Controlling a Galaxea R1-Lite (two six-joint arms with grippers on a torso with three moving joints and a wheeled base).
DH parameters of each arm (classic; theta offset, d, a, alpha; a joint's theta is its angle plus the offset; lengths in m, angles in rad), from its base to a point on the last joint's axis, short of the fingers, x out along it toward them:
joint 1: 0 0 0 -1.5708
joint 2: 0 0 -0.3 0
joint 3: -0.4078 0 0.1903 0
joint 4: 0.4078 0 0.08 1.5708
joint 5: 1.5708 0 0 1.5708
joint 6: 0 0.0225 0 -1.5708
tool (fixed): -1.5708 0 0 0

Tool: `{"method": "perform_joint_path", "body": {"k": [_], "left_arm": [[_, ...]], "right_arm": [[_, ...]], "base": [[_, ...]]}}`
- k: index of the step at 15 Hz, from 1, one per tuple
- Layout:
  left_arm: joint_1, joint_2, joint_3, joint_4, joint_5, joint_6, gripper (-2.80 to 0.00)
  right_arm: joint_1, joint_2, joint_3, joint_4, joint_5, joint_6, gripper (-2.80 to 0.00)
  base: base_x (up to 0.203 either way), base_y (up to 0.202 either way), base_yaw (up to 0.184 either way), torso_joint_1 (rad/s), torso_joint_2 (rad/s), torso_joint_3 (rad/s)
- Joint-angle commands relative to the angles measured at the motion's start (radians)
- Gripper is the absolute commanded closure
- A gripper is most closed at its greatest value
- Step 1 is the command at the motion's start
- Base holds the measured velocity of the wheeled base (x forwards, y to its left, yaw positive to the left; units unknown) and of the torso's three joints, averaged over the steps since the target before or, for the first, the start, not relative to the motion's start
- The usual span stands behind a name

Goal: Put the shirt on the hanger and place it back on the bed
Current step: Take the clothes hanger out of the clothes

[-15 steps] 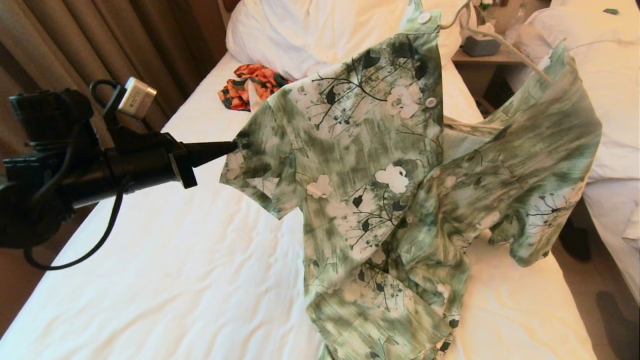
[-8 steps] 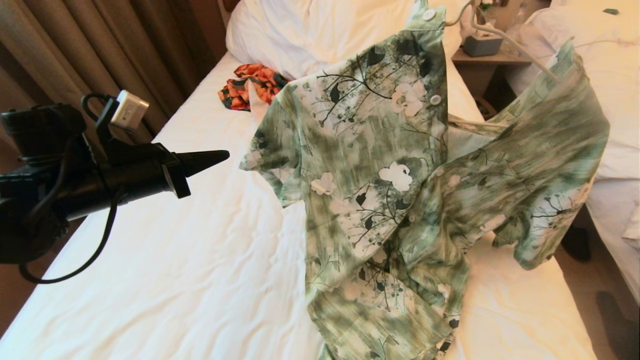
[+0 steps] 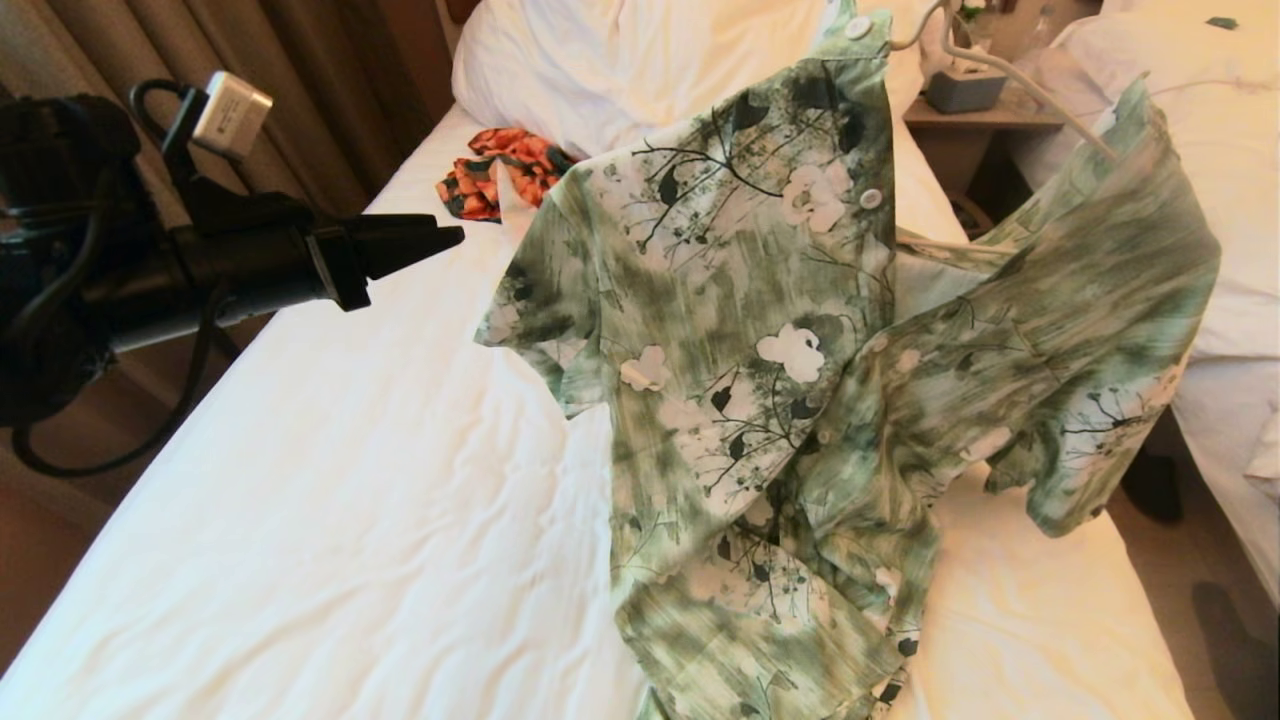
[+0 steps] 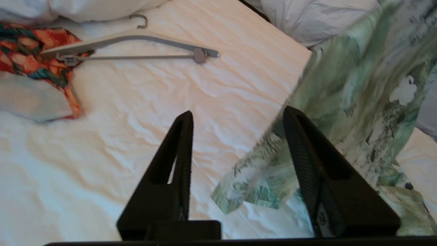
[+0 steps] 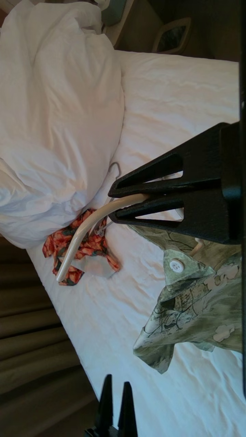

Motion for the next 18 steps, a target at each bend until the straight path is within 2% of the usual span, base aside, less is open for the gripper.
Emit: {"method": "perform_joint_path", "body": {"k": [1,3,7,14,18], "left_arm": [[-0.001,0.054,-0.080,0.013,-0.004,0.001,-2.80],[-0.002,0.098,-0.136,0.019,-0.006,0.003,-2.80],[-0.039,0.099,-0.132,0.019,-0.013,0.001,-2.80],[-0.222,0.100,-0.122,0.021,-0.003,0.000,-2.80],[-0.253,0.117,-0.115,0.017,-0.001,0.001,-2.80]], "right_arm": [[-0.001,-0.001,0.000,0.001,-0.001,-0.003,0.00],[-0.002,-0.003,0.002,0.001,0.001,-0.002,0.00],[-0.004,0.000,0.000,0.001,0.004,-0.002,0.00],[-0.001,0.017,0.000,-0.002,0.004,-0.006,0.00],[-0.004,0.017,0.000,-0.002,0.007,-0.012,0.00]], "base": [[0.000,0.000,0.000,0.000,0.00,0.000],[0.000,0.000,0.000,0.000,0.00,0.000],[0.000,0.000,0.000,0.000,0.00,0.000],[0.000,0.000,0.000,0.000,0.00,0.000],[0.000,0.000,0.000,0.000,0.00,0.000]]}}
